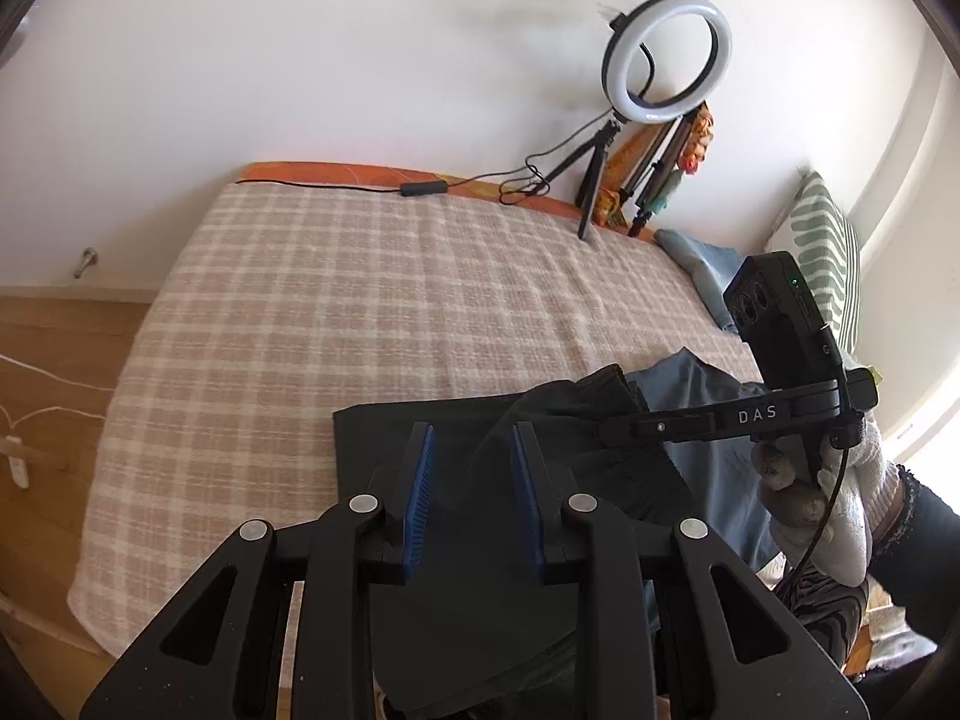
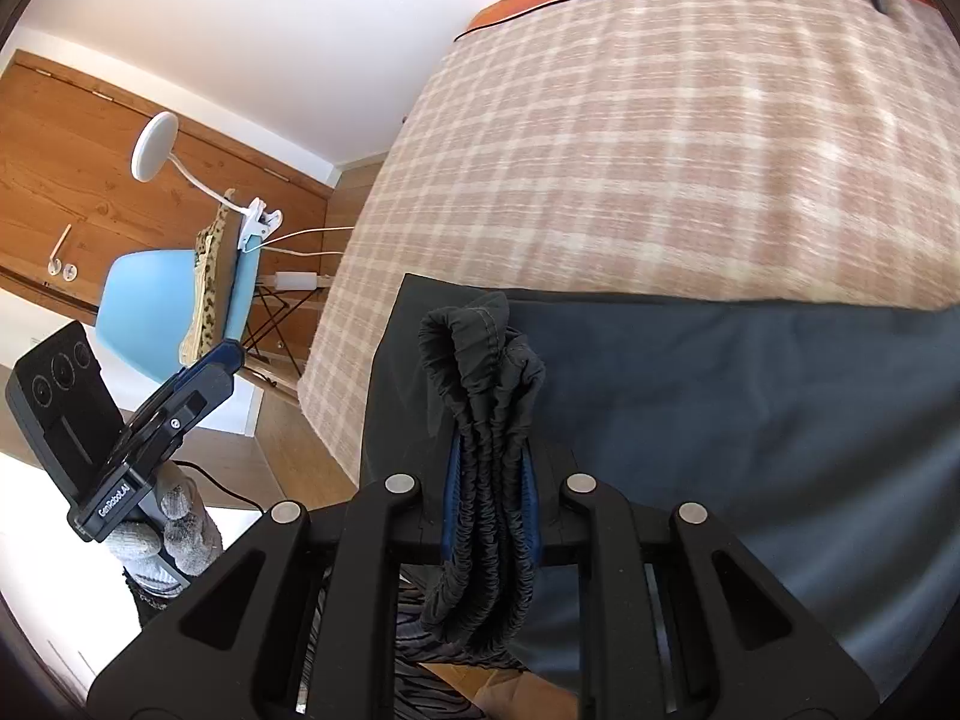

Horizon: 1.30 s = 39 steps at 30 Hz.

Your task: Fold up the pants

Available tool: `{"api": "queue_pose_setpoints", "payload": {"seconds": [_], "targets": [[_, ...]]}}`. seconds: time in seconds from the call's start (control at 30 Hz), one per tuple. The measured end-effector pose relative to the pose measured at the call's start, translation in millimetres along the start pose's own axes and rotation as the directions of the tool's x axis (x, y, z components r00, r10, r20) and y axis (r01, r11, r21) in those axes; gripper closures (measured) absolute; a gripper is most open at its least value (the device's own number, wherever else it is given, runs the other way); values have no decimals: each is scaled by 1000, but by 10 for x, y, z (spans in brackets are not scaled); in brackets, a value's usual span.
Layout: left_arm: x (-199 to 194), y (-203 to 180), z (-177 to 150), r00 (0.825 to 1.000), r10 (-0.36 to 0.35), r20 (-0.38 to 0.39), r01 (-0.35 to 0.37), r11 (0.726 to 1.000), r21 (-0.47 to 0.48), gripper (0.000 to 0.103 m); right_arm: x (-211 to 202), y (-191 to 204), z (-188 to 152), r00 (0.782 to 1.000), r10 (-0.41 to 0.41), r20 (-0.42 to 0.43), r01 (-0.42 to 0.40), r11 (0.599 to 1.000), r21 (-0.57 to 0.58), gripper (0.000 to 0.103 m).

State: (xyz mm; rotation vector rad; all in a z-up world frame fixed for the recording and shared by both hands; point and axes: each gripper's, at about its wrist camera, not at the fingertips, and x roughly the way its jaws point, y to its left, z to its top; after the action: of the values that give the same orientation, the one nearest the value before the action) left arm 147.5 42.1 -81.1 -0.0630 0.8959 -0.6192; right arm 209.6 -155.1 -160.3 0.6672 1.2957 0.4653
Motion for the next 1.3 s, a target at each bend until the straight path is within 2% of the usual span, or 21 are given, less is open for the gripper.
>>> {"api": "queue_pose_setpoints", "payload": {"seconds": [0.1,0.2,0.3,0.43,0.5,0.57,0.63,0.7,0.8,0.87,0.9,0.93,1.03,1.17,1.3], "targets": [[297,-336,-45,997,-61,-54,63,997,38,79,-237,-262,-148,1000,-8,29,7,999,42,85],[640,-641,-193,986,-101,-133,112,990,81,79,-423,-519,-281,998,-35,50,31,996,79,85],[985,-886,-395,968,-119,-223,147,982,118,79,-503,-786,-398,996,-60,61,53,992,113,85],[1295,-1044,-641,941,-131,-311,174,978,114,79,-493,-1083,-499,998,-25,64,14,986,164,85],[1291,-1144,-695,950,-122,-289,171,974,149,79,-496,-1147,-539,997,-19,72,6,986,169,81],[1300,-1190,-698,949,-115,-293,169,971,168,79,-502,-1186,-582,997,-31,75,17,985,171,76],[1300,-1204,-700,951,-101,-291,160,970,185,79,-505,-1224,-637,997,-26,79,10,981,195,53],[1282,-1219,-707,954,-89,-287,152,967,205,79,-532,-1262,-723,996,-9,92,-10,978,207,49],[1305,-1229,-709,957,-85,-279,147,967,209,79,-526,-1280,-841,996,3,93,-23,978,207,49],[1314,-1227,-720,958,-82,-274,144,966,215,79,-498,-1224,-870,995,-14,102,-6,982,191,57],[1310,-1225,-723,959,-80,-273,143,966,217,79,-485,-1196,-876,994,-33,102,13,983,186,76],[1310,-1225,-718,959,-78,-273,140,966,216,79,-461,-1167,-875,994,-40,98,21,982,186,81],[1248,-1222,-702,966,-61,-250,114,972,205,79,-522,-1155,-893,992,-25,124,0,980,197,85],[1053,-1202,-611,985,-29,-169,65,975,211,79,-755,-1088,-913,986,-46,162,19,987,160,85],[851,-1185,-507,995,-11,-101,32,977,209,79,-1051,-1087,-944,980,-67,186,40,988,148,85]]}}
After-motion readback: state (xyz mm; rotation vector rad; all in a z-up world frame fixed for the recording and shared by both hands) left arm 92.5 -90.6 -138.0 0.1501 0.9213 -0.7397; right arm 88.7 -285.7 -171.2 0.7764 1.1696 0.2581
